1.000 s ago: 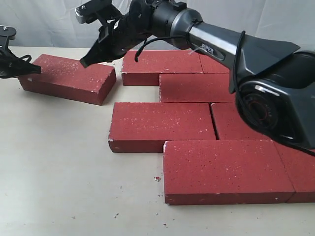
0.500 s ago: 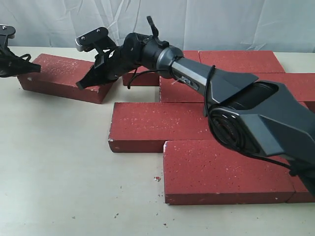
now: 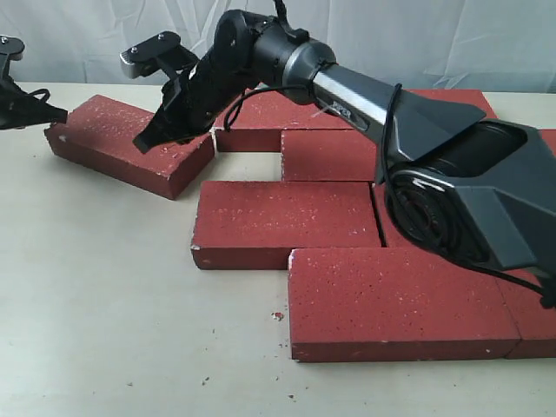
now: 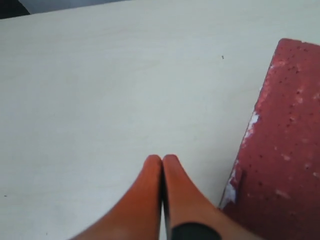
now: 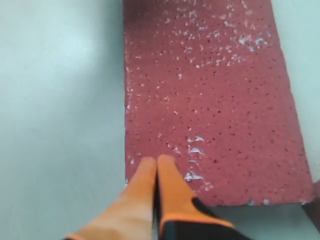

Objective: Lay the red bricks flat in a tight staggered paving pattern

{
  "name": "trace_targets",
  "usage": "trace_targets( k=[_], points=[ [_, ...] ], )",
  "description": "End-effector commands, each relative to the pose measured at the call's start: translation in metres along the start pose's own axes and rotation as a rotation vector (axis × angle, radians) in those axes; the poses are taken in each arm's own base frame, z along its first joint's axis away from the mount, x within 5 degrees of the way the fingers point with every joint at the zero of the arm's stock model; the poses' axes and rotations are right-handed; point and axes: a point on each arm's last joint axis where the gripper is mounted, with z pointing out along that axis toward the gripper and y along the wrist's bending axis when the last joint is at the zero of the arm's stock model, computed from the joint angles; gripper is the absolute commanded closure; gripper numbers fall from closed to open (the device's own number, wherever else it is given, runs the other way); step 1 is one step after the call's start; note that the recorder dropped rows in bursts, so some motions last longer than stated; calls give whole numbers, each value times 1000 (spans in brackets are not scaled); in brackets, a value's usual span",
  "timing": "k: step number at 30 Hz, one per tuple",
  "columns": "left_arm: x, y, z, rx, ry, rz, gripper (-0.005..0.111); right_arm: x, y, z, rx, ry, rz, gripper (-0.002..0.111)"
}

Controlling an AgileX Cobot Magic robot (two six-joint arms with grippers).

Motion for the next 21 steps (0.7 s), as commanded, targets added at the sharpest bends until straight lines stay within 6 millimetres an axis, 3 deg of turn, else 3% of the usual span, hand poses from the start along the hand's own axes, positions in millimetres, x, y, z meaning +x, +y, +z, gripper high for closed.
trace_targets(
  k=[1,8,21],
  points=[
    [-7,4,-6,-9,-37,-55,107,-12,2,-27,32,13,-25,109],
    [4,3,13,-20,-59,-169,107,7,-9,-31,135,226,-37,109],
    [4,-10,19,-11,-87,-181,107,33,-22,7,174,288,-41,109]
  ],
)
